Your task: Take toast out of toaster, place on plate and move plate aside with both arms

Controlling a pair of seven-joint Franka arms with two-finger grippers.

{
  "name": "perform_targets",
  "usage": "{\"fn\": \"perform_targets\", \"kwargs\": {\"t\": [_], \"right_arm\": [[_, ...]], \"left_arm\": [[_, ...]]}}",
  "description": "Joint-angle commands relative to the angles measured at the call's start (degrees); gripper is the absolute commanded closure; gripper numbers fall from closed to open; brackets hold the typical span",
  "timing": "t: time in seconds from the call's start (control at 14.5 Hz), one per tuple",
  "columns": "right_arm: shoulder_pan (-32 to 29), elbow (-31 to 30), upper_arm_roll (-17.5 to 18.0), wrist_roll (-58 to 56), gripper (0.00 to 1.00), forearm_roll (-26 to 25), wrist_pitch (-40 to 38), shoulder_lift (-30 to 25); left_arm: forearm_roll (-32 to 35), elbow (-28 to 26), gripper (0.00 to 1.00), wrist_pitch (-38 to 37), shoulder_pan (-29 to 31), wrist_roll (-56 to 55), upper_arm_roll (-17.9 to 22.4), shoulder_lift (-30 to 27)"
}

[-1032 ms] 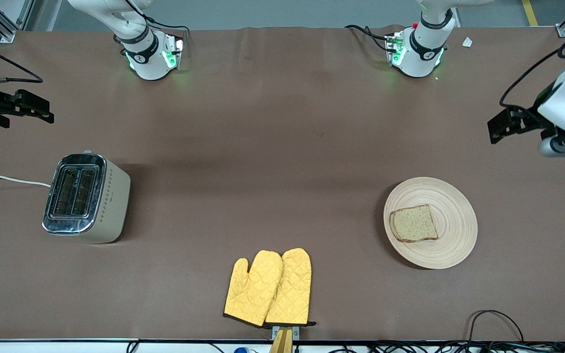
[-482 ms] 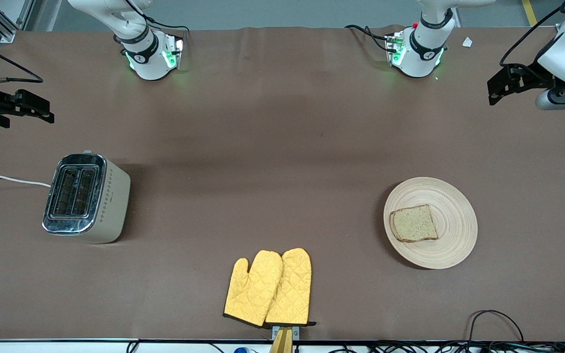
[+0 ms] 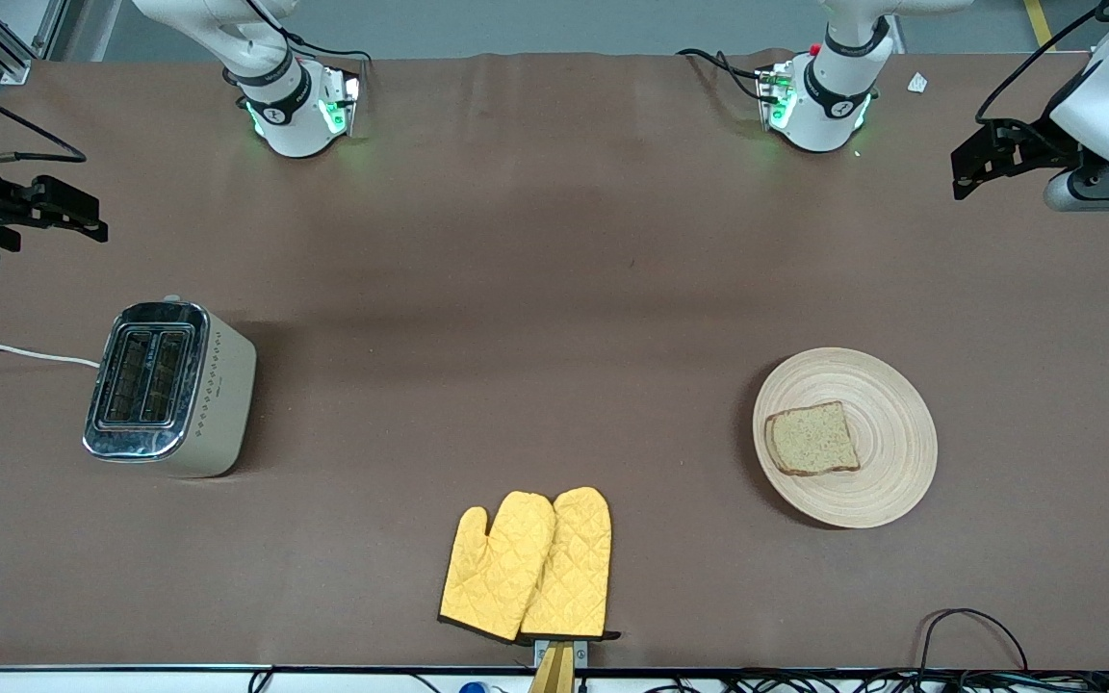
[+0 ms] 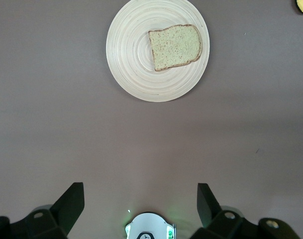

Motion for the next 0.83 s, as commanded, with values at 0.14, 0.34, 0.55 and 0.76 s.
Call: {"fn": "perform_targets", "kwargs": {"t": [0.14,0.34,0.55,0.76], "right_arm": [[0.2,-0.2,0.2,0.1,0.00,-0.4,0.1,-0.5],[0.1,-0.3,0.1,0.1,0.00,-0.4,0.0,-0.6],[0.2,-0.4,0.1,0.1,0.00,-0.4,-0.1,-0.6],[0.2,-0.3,0.2,0.1,0.00,-0.3,0.3,-0.6]], "left_arm": [[-0.4,1.6,0.00,-0.6,0.4,0.5,0.8,0.6],[-0.6,1.7,0.00,-0.6,1.1,0.7,0.8,0.6],[-0.6,1.7,0.00,-0.6,1.2,1.0,0.8,0.7],[-0.7,1.7,0.00,-0.5,1.2,0.9,0.8,1.4]]}}
